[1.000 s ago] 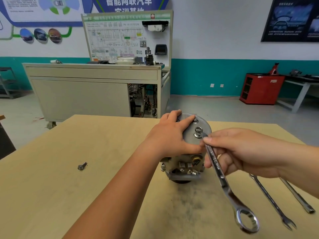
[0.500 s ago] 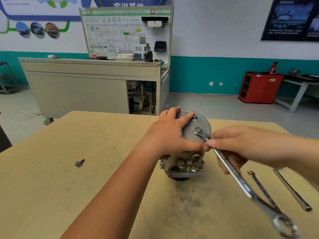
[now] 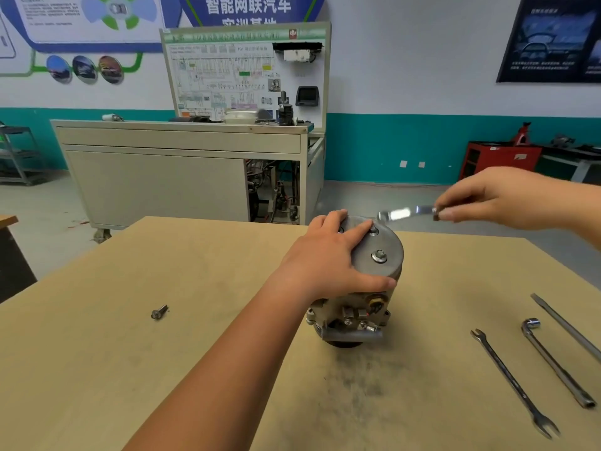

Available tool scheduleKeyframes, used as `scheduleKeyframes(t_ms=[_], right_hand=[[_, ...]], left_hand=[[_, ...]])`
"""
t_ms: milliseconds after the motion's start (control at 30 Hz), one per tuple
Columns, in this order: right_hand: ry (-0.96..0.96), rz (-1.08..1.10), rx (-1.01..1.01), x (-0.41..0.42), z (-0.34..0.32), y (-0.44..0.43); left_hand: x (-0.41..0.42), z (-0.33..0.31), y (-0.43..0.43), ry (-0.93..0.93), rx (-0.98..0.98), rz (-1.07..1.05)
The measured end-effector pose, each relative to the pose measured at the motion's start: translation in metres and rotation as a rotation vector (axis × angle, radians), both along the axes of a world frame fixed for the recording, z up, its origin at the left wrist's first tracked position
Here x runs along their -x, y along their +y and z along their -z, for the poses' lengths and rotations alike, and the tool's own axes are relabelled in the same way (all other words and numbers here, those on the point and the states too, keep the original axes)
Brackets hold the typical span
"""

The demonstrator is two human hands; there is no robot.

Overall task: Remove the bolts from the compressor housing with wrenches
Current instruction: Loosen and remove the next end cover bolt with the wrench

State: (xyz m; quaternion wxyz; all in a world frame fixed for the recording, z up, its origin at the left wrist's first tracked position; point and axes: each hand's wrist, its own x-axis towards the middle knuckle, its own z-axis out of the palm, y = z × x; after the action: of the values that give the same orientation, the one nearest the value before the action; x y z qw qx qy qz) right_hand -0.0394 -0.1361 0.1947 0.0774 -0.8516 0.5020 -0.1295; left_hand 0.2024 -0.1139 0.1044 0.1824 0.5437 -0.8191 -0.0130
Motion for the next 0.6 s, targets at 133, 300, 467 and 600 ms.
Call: scheduleKeyframes(t_ms=[133, 300, 467, 600], right_hand=[[-0.332, 0.076, -0.093, 0.002, 0.008, 0.005], [-0.882, 0.051, -0.659, -0.039, 0.029, 0.051], [-1.097, 0.029, -0.953, -0.069, 0.05, 0.079], [-1.073, 0.069, -1.0, -0.076, 0.057, 0.081]], left_hand=[[-0.003, 0.002, -0.001, 0.02, 0.011, -0.004], [0.0, 0.002, -0.002, 0.015, 0.007, -0.01], [0.001, -0.001, -0.001, -0.003, -0.026, -0.004], [0.0, -0.001, -0.001, -0.006, -0.004, -0.003]])
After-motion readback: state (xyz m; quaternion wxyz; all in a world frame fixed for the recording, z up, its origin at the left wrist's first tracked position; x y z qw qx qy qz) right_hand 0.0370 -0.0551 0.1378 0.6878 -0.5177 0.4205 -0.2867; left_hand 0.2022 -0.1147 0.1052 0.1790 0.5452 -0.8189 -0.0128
